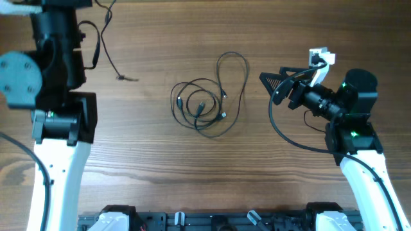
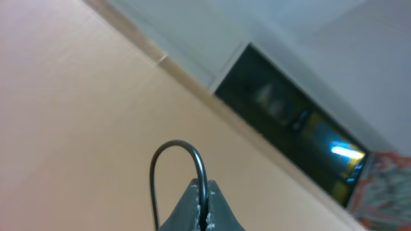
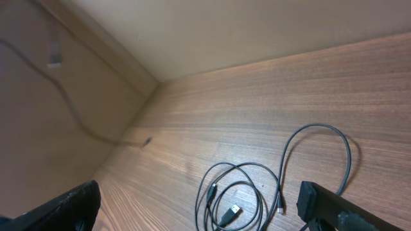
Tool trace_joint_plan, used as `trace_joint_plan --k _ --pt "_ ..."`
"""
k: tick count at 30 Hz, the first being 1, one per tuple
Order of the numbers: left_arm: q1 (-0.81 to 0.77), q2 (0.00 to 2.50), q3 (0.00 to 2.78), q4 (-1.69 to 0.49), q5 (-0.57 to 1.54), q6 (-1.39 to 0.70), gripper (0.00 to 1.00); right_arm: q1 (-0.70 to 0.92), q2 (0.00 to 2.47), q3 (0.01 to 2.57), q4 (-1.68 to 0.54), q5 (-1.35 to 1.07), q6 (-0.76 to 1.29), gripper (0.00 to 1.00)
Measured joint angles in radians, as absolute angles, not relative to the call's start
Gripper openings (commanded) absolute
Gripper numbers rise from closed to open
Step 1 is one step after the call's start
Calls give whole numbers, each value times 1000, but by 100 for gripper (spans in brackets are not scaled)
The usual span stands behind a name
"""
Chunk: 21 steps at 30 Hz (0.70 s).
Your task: Untangle cables
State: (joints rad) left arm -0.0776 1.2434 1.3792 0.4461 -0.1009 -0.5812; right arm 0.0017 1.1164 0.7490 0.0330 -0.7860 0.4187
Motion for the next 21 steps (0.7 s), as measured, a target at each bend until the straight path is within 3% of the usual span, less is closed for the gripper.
trace_joint_plan --k 12,13,15,16,17,21 --pt "117 1581 1380 579 -115 -448 6 1 1116 749 -46 -791 414 100" --pt "146 1607 1380 567 -115 -421 11 1 1116 749 -59 -793 413 100" --pt "212 1655 1380 553 -115 -379 43 1 1116 749 -92 -793 403 100" --pt "254 1684 1380 546 -117 -364 64 1 1117 749 -108 -793 397 100" --pt "303 1715 1383 519 -118 -355 100 1 1117 749 -118 -793 394 100" --pt "441 1814 1391 277 -129 -341 100 1 1117 749 -130 -793 387 100"
